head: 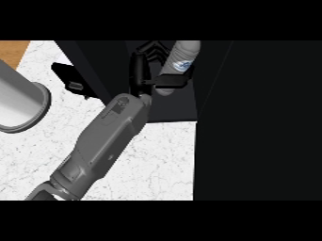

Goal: Pick up the bottled water, place it into the cabinet and close the cabinet

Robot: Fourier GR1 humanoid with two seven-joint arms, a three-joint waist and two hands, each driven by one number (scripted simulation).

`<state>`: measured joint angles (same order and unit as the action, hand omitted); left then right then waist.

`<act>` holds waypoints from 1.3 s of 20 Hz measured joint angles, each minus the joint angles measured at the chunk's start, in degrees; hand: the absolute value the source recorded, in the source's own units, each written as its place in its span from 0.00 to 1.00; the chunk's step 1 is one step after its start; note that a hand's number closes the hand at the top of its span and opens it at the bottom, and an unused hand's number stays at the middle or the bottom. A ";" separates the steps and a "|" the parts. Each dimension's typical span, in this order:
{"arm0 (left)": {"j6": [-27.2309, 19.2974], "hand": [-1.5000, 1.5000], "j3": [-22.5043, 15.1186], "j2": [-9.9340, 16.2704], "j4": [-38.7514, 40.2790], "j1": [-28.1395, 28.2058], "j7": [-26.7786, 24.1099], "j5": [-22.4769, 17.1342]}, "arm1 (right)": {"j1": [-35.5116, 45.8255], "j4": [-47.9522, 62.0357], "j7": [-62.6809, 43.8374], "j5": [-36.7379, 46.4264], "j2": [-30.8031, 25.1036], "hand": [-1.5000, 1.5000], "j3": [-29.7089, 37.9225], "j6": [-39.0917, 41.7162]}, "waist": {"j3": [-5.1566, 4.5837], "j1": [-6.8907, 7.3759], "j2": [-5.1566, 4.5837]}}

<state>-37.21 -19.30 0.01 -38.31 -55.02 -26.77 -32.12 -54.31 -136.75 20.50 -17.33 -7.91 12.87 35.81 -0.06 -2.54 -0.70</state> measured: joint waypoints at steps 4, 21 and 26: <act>-0.57 0.00 -0.68 -0.01 7.05 -3.25 -1.86 1.59 | 0.82 0.00 -0.51 -0.31 -0.26 0.00 -0.56 -0.04 | 0.00 -0.42 -0.14; 3.79 0.00 3.40 0.22 23.73 -13.89 -4.25 3.70 | 3.09 0.27 -1.53 -1.33 -1.03 0.00 0.31 0.00 | -0.01 -0.74 -0.29; 8.25 0.00 5.43 0.23 20.69 -13.82 -6.93 1.27 | 3.75 0.34 -1.55 -1.69 -1.24 0.00 0.69 -0.22 | -0.02 -0.39 -0.05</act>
<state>-28.96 -13.86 0.24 -17.62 -68.84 -33.70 -30.84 -50.56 -136.40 18.94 -19.01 -9.15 13.55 35.59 -0.08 -2.93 -0.75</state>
